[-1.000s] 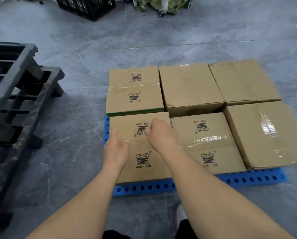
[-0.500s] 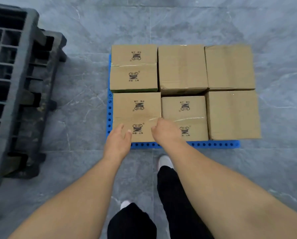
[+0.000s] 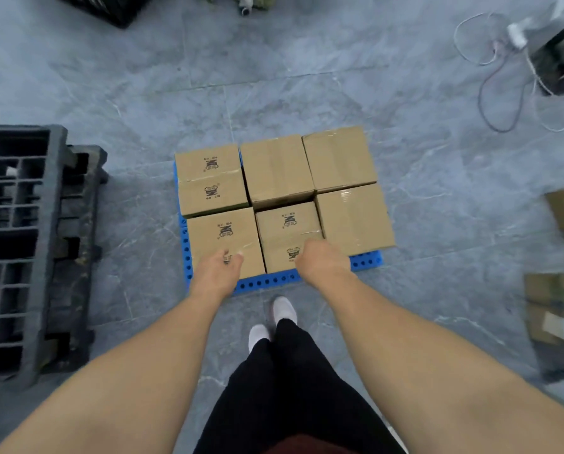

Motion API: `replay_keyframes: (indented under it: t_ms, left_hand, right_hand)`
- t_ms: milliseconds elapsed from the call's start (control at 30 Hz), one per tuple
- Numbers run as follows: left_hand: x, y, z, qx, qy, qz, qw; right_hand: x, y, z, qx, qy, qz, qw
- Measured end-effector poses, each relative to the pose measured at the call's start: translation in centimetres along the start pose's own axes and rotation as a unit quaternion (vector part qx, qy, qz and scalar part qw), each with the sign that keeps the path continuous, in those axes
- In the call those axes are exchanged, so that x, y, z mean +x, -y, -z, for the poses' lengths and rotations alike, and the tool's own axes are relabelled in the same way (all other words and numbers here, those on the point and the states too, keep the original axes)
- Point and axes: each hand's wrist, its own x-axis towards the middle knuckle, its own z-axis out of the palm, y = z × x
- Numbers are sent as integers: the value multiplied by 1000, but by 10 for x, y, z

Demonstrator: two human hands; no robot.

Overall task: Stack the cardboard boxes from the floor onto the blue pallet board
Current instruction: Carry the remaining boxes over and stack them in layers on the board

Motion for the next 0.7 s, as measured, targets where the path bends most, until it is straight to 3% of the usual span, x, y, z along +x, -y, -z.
replay_keyframes:
  t_ms: [167, 433, 700]
  left_hand:
    - [-30, -34, 8, 8, 19, -60, 998]
    - [-68, -99, 4, 24, 27, -211, 977]
    - [-97, -191, -43, 68, 72, -325, 940]
  right_hand:
    - [-42, -23, 27, 64, -80, -38, 994]
    - [-106, -90, 65, 159, -249, -124, 947]
    - [-126, -174, 89, 188, -309, -204, 910]
